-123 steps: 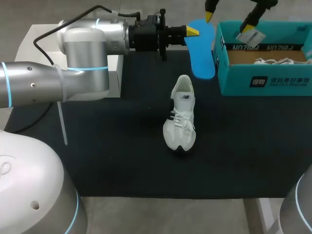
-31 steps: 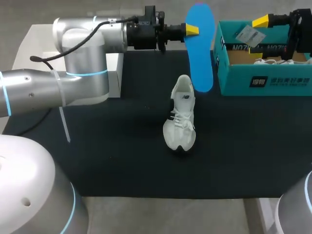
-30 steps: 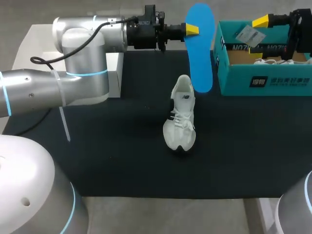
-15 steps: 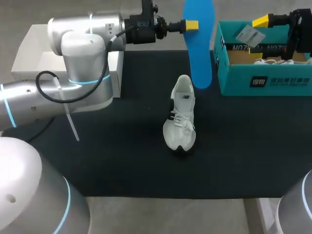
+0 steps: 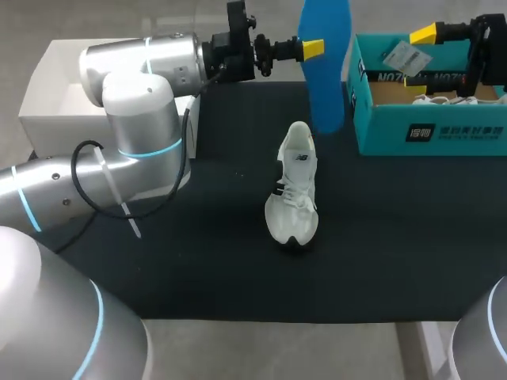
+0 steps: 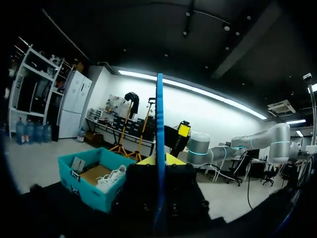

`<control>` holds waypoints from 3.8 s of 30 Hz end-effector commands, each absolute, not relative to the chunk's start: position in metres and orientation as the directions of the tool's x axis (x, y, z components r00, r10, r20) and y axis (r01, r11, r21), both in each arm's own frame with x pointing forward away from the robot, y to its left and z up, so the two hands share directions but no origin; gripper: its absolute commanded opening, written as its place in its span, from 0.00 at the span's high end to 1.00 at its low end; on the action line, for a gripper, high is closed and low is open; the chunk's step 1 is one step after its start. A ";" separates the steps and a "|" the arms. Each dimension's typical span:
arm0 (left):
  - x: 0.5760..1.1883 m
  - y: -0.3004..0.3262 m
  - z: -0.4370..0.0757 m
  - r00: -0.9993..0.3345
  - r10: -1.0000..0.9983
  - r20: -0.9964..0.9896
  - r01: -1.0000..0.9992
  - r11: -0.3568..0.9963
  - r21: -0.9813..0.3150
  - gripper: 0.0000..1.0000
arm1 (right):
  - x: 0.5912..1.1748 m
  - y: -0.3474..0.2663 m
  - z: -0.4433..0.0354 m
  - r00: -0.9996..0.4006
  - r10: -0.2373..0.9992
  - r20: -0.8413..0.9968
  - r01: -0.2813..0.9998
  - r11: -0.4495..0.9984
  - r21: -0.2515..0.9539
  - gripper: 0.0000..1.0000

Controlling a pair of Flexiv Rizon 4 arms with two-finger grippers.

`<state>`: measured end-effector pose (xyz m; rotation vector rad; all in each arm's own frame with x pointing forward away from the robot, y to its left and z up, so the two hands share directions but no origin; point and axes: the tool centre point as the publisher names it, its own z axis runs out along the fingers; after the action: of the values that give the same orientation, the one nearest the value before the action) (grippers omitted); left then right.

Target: Take the shoe out of the shoebox, open the shoe tongue, remove and reinsert the insole, then place the shoe into the shoebox

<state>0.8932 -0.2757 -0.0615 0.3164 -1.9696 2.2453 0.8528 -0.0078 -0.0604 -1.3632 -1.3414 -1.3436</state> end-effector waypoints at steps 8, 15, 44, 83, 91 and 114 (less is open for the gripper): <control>0.896 -0.276 -0.065 -0.679 -0.004 -0.734 0.724 -0.164 -0.670 1.00 | 0.854 -0.007 -0.061 -0.117 0.154 0.981 0.981 -0.136 0.138 0.00; 0.910 -0.277 -0.056 -0.288 -0.138 -0.948 0.955 -0.109 -0.274 1.00 | 0.854 -0.007 -0.061 -0.117 0.154 0.981 0.981 -0.136 0.138 0.00; 0.907 -0.280 -0.059 0.227 -0.151 -0.962 0.942 -0.215 0.256 1.00 | 0.854 -0.007 -0.061 -0.117 0.154 0.981 0.981 -0.136 0.138 0.00; 0.894 -0.284 -0.081 0.088 -0.045 -0.995 0.991 -0.095 0.092 1.00 | 0.863 -0.002 -0.062 -0.155 0.153 0.976 0.973 -0.147 0.177 0.00; 0.900 -0.295 -0.089 0.098 -0.041 -0.994 0.993 -0.062 0.101 1.00 | 0.870 0.022 -0.057 -0.186 0.199 0.962 0.976 -0.073 0.204 0.00; 0.900 -0.319 -0.080 0.138 -0.077 -0.987 0.988 -0.062 0.143 1.00 | 0.871 0.058 -0.071 -0.130 0.182 0.975 0.991 0.017 0.129 0.62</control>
<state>0.9002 -0.3161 -0.0797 -2.6864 -2.1577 2.5109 0.8675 0.0547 -0.0700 -1.2808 -1.4444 -1.2129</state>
